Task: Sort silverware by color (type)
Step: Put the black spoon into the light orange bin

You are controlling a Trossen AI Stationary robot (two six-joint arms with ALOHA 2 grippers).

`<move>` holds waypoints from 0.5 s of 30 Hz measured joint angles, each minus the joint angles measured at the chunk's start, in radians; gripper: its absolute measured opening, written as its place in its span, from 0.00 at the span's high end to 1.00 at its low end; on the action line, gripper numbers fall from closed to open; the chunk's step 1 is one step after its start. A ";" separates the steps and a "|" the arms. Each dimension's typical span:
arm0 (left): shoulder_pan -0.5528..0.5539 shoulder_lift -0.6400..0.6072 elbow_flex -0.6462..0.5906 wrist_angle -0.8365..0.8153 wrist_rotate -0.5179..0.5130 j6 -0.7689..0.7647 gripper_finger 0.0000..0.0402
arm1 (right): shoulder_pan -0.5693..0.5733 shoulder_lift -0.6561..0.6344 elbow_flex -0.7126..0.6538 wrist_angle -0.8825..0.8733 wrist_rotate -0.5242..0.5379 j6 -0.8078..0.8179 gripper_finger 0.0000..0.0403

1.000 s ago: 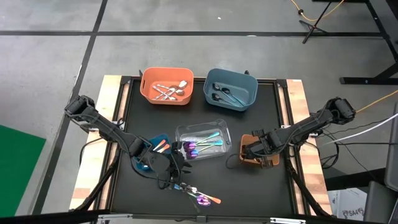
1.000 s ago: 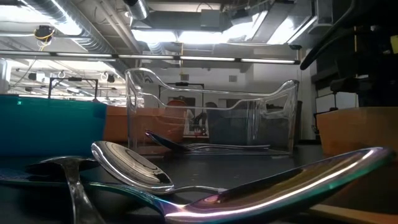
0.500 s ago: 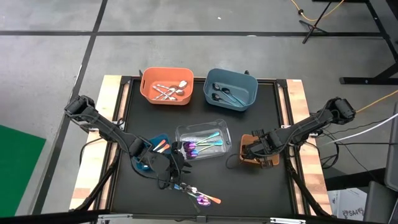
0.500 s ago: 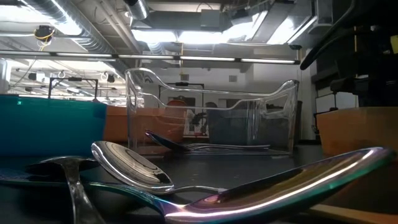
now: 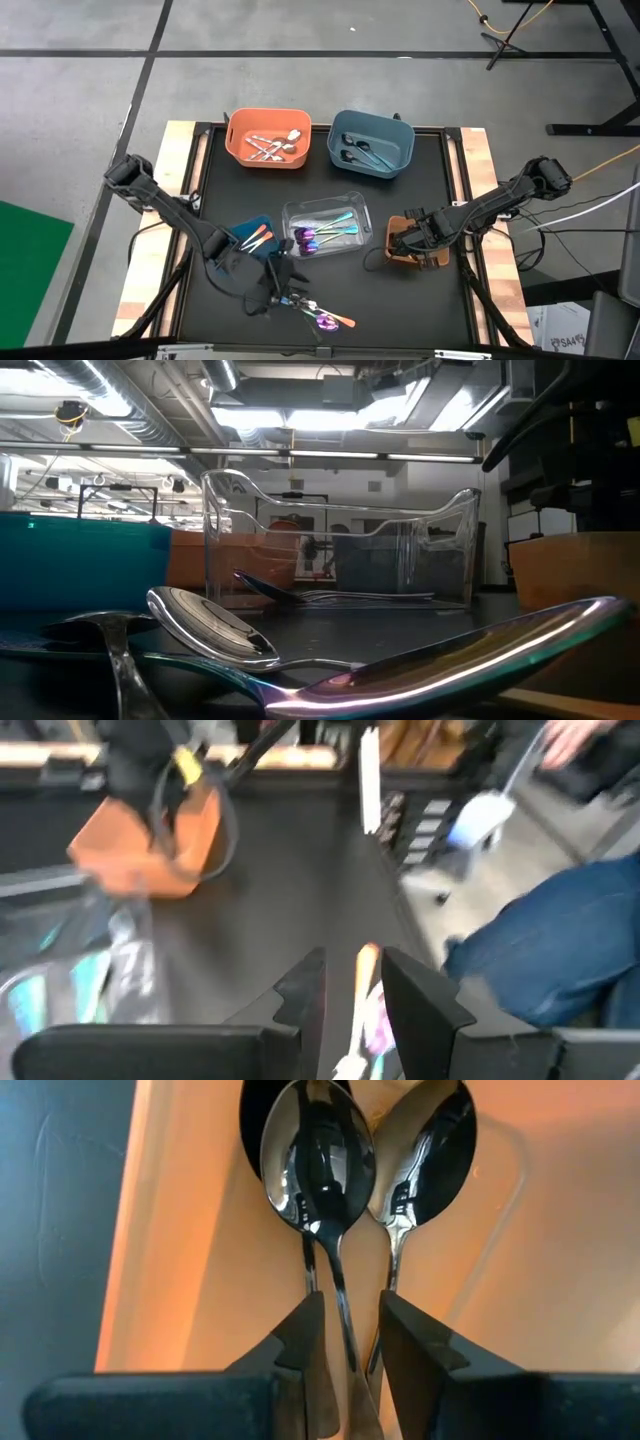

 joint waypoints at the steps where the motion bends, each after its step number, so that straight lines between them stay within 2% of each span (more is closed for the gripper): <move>1: -0.007 0.008 0.001 0.037 -0.002 0.003 0.77 | 0.000 0.000 0.000 0.000 0.003 0.000 0.78; 9: -0.071 0.148 0.001 0.307 0.002 0.167 0.77 | 0.000 0.000 0.000 0.005 0.021 0.000 0.78; 15: -0.092 0.241 0.000 0.368 0.029 0.254 0.77 | 0.000 0.000 0.000 0.005 0.021 0.000 0.78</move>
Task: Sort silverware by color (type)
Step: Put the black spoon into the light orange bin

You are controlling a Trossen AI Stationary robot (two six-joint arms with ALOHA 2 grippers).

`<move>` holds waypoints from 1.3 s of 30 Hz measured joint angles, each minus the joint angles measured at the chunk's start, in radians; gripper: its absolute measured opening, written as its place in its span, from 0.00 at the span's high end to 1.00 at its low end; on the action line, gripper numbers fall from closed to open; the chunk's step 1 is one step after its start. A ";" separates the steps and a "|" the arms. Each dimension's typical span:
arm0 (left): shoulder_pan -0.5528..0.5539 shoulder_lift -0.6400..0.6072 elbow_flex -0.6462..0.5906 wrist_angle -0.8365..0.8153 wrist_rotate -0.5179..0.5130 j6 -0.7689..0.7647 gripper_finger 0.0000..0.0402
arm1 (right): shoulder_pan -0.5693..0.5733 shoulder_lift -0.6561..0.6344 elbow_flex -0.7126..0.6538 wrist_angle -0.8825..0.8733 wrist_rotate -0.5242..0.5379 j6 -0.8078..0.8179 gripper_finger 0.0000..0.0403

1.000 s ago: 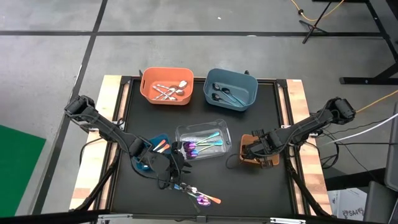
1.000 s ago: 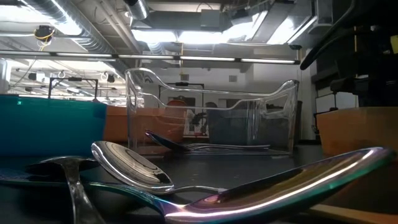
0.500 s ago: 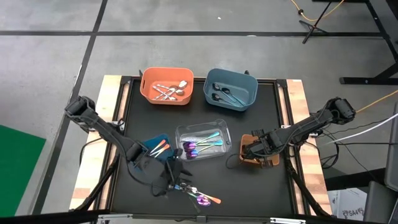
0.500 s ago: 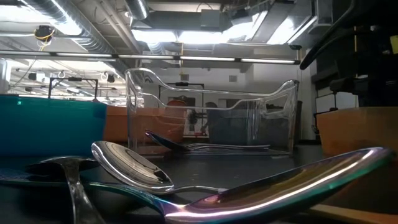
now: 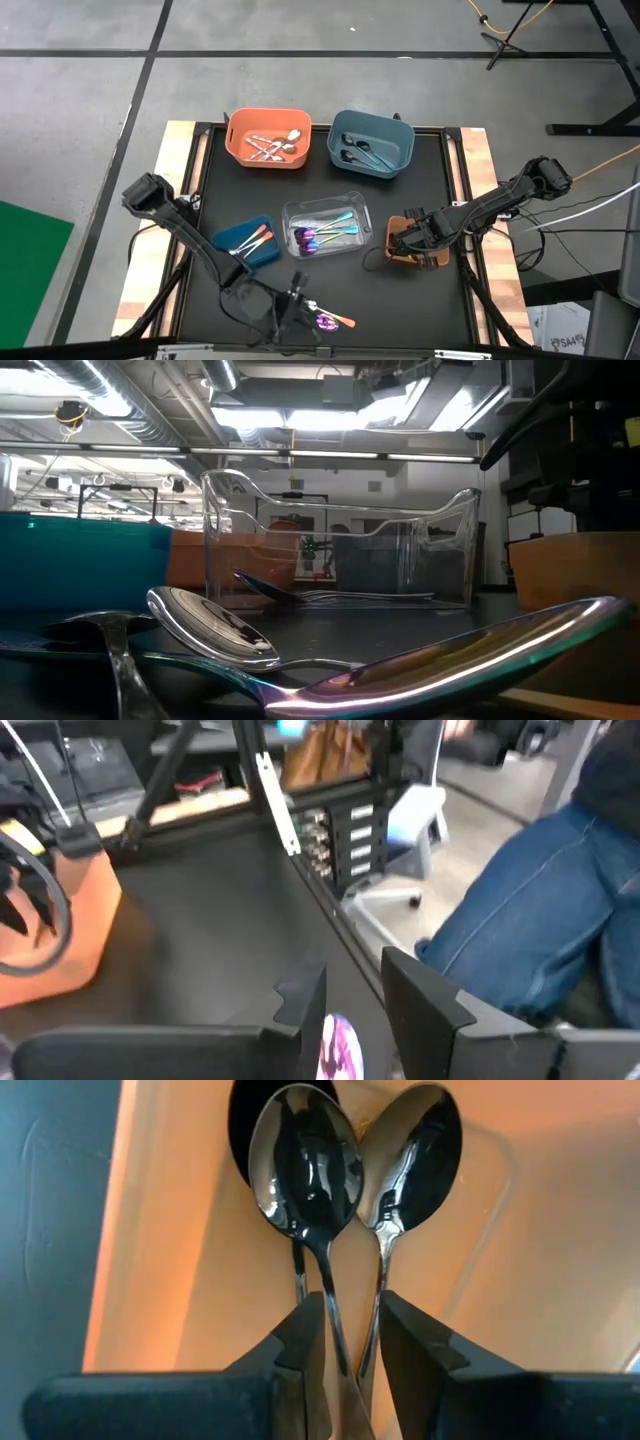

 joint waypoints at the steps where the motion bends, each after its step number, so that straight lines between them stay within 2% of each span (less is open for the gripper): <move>1: 0.000 0.013 0.000 0.000 0.000 0.000 0.77 | 0.000 0.000 0.000 0.000 0.000 0.000 0.78; 13: 0.000 0.139 0.000 -0.023 0.031 0.001 0.77 | 0.000 0.000 0.000 0.001 0.000 0.000 0.78; 20: 0.002 0.149 -0.001 -0.102 0.052 0.001 0.77 | 0.000 0.000 0.000 0.001 0.000 0.000 0.78; 39: 0.005 0.262 -0.002 -0.106 0.110 0.001 0.77 | 0.000 0.000 0.038 -0.006 -0.011 0.000 0.78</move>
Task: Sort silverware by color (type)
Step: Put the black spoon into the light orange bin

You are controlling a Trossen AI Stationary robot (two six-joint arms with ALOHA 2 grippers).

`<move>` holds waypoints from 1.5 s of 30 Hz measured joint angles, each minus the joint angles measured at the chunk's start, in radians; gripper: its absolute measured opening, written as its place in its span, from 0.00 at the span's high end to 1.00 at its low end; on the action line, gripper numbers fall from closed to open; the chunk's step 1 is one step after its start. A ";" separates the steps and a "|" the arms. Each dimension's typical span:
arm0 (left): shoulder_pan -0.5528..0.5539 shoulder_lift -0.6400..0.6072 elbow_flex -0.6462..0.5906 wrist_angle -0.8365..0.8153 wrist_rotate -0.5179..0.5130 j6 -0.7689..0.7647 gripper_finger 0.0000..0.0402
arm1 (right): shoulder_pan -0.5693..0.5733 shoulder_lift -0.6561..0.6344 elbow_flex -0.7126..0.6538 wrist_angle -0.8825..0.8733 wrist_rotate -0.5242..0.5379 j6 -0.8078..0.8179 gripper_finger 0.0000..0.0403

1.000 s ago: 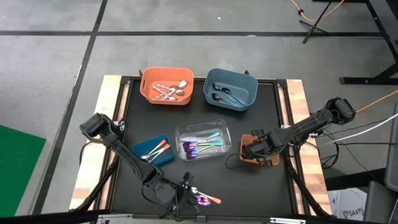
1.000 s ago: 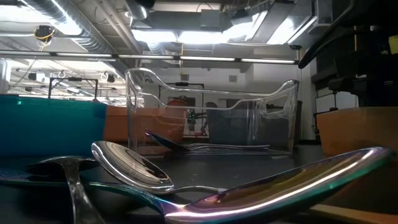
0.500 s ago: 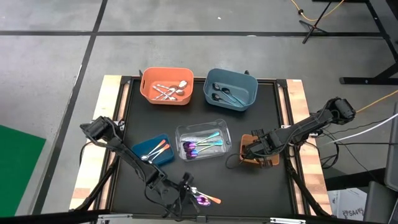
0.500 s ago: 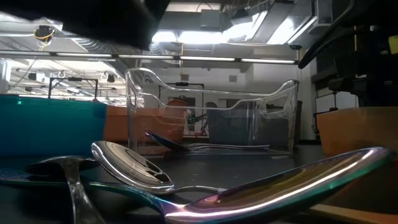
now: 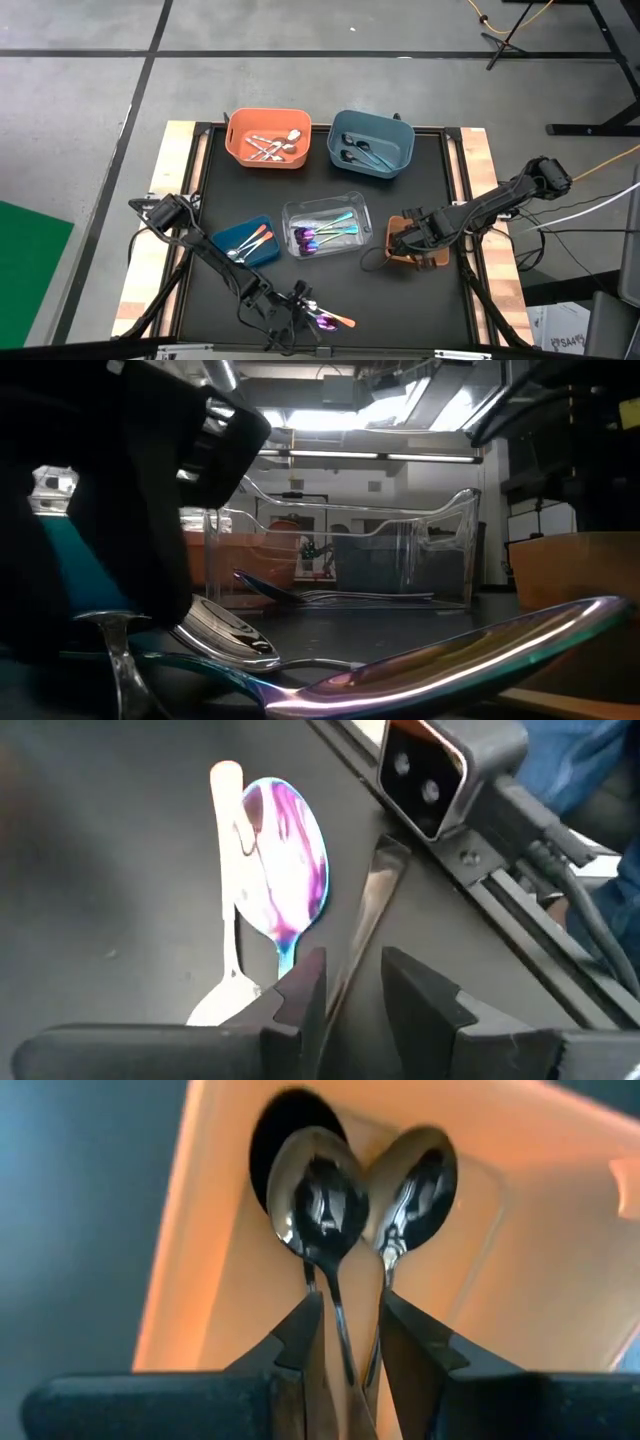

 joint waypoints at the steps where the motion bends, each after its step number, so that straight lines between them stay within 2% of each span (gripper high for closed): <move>1: 0.000 0.002 0.000 0.002 0.000 0.002 0.77 | 0.000 0.000 0.007 -0.001 0.000 0.000 0.78; 31: 0.022 0.006 0.001 -0.095 -0.010 0.007 0.77 | 0.000 0.000 0.263 0.002 0.000 0.000 0.78; 45: 0.022 0.006 0.001 -0.099 -0.010 0.009 0.96 | 0.000 0.000 0.306 0.089 0.000 -0.001 0.78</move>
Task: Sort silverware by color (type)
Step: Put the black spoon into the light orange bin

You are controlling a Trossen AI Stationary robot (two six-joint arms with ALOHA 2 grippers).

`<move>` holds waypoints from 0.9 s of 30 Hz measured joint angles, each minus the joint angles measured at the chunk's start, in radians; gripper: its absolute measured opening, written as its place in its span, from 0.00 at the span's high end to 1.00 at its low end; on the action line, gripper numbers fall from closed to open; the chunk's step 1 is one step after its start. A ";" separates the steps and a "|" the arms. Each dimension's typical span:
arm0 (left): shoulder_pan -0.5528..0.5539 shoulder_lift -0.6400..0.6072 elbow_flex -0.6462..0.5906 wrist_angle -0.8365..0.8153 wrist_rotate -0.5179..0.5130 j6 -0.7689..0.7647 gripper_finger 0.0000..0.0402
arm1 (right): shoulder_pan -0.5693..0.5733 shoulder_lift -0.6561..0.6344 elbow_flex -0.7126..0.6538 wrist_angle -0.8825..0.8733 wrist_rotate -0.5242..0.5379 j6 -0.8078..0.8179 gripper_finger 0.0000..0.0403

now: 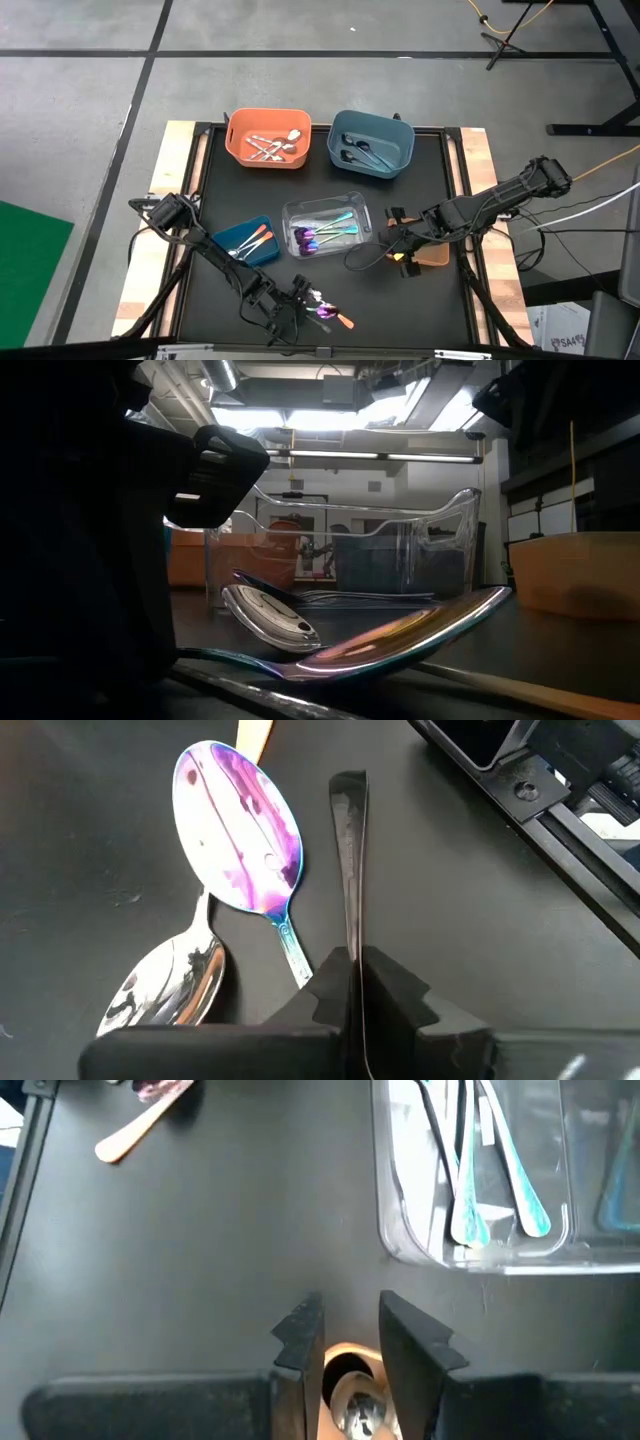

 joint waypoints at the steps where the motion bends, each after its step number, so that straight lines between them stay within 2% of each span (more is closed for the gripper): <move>1: 0.000 0.000 0.000 0.000 0.000 0.000 0.96 | 0.000 0.000 0.000 0.005 0.000 0.000 0.78; 18: -0.003 0.000 0.000 0.007 -0.003 -0.006 0.98 | 0.000 0.000 0.000 0.022 0.000 0.000 0.78; 27: -0.003 0.000 0.000 0.082 -0.002 -0.010 0.98 | 0.000 0.000 0.000 0.024 0.000 0.000 0.78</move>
